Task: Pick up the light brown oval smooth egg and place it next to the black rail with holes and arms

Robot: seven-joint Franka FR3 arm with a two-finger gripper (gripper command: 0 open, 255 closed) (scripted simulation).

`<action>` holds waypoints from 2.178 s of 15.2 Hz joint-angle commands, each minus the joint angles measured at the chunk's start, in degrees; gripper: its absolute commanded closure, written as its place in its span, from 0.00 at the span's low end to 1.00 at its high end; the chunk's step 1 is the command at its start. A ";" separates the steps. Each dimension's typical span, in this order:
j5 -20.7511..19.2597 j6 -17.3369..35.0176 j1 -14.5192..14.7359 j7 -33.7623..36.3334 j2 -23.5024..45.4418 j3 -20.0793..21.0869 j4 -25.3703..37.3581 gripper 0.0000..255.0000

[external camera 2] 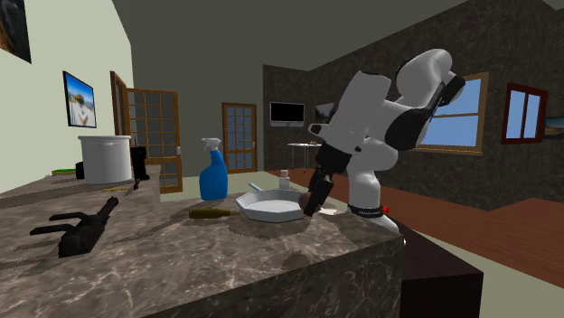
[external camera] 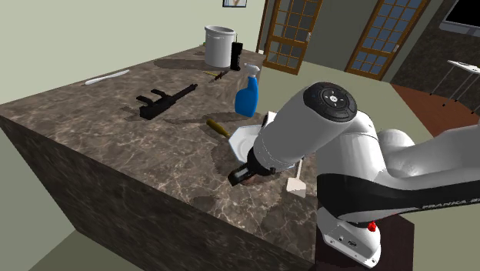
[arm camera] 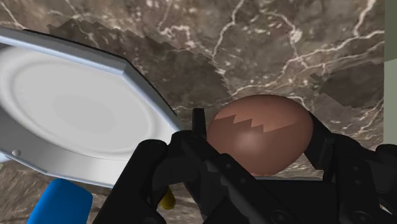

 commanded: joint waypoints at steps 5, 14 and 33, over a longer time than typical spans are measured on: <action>-0.87 -5.48 1.02 -1.98 -2.97 -3.71 2.46 1.00; -5.22 -4.53 -7.11 -4.38 3.94 -3.98 10.10 1.00; -61.67 -13.51 -34.05 20.15 65.28 16.05 51.31 1.00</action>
